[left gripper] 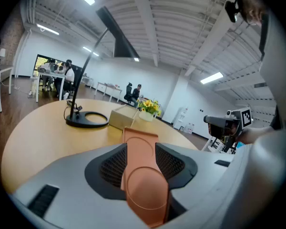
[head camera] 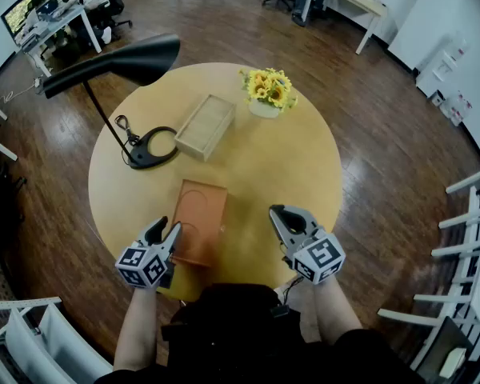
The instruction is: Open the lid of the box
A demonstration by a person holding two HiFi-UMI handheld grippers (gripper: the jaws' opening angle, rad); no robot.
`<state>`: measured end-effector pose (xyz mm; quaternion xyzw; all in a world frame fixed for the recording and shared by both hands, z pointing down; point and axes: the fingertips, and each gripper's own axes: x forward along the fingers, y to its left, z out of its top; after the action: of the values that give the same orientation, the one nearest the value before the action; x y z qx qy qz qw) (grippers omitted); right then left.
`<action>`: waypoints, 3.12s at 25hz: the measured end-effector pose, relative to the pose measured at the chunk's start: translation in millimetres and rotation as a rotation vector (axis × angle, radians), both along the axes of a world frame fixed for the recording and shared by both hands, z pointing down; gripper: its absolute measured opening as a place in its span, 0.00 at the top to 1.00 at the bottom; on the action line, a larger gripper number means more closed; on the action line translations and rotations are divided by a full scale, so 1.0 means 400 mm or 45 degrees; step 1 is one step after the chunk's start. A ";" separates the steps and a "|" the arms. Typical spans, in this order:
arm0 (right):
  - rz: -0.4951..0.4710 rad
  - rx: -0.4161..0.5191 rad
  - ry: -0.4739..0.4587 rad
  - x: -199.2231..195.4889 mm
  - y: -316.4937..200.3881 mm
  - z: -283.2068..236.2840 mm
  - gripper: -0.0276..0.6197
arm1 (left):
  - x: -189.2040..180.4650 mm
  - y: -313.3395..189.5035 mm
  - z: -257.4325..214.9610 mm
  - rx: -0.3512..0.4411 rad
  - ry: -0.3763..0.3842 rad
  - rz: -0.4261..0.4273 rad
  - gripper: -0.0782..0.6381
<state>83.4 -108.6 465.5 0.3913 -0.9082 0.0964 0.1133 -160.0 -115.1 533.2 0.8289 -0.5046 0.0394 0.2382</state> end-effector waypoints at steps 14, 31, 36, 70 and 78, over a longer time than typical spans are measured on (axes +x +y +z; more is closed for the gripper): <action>-0.454 -0.249 0.542 -0.195 0.035 0.370 0.77 | 0.031 -0.048 0.097 -0.171 -0.254 0.050 0.73; -0.620 -0.238 0.823 -0.283 0.038 0.479 0.83 | 0.029 -0.050 0.102 -0.202 -0.312 0.083 0.78; -0.566 -0.282 0.825 -0.218 0.054 0.495 0.83 | 0.017 -0.054 0.103 -0.204 -0.332 0.042 0.82; -0.332 -0.357 0.784 0.049 0.103 0.524 0.84 | 0.026 -0.048 0.109 -0.182 -0.372 -0.060 0.89; -0.186 -0.322 0.543 0.080 0.061 0.427 0.78 | 0.014 -0.051 0.111 -0.145 -0.285 -0.117 0.89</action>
<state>115.4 -84.1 636.4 0.3189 -0.8703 0.1160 0.3569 -154.5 -135.5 577.6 0.7804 -0.5626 0.1493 0.2285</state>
